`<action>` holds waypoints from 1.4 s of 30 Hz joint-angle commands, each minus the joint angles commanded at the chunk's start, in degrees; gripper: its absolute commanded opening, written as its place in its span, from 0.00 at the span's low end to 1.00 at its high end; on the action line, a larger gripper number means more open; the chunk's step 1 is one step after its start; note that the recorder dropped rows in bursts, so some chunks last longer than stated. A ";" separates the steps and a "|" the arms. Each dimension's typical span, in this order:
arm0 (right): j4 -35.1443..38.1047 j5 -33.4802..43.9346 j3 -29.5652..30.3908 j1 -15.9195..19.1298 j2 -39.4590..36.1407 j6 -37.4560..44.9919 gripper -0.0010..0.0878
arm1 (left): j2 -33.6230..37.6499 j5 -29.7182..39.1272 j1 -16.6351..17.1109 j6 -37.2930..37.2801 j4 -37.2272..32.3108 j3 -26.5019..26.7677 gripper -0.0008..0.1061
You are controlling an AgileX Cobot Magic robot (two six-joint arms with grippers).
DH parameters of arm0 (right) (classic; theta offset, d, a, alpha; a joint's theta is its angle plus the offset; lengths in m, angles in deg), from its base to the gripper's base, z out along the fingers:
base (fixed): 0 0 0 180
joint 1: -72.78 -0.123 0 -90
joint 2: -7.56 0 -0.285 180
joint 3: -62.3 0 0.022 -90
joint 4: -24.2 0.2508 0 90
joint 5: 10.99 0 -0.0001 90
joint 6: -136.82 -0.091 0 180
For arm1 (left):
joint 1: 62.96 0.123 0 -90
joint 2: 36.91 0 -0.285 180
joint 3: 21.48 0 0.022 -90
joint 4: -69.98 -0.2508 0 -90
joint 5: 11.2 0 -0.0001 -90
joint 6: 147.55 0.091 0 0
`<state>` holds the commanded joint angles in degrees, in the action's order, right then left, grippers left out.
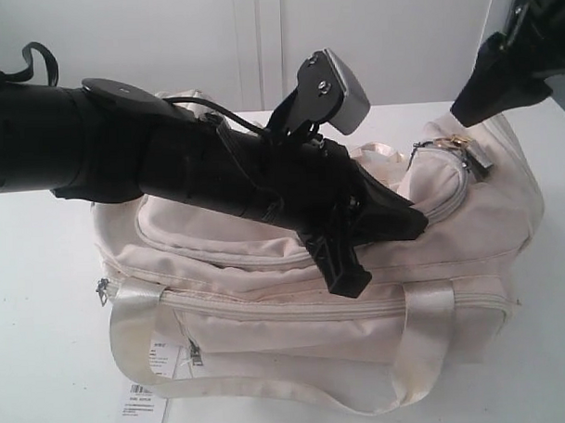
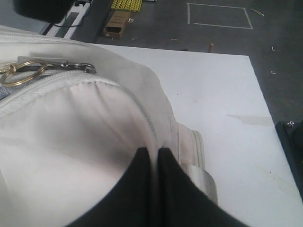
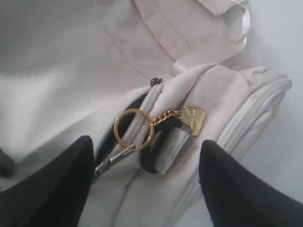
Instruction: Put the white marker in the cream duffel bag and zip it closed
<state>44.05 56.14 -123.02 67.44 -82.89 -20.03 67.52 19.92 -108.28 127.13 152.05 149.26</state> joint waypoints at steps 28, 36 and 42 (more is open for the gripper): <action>4.61 -0.63 0.00 0.00 -10.20 0.40 0.19 | 0.00 -0.12 0.00 0.00 0.00 0.00 0.01; 4.61 -1.16 -0.11 0.00 -9.01 3.99 0.01 | 0.00 -0.12 0.00 0.00 0.00 0.00 0.01; 4.36 -3.22 -0.20 0.00 -6.16 5.14 0.01 | 0.00 -0.12 0.00 0.00 0.00 0.00 0.01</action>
<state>48.41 52.92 -123.22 67.44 -89.04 -14.89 67.52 19.81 -108.28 127.13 152.05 149.26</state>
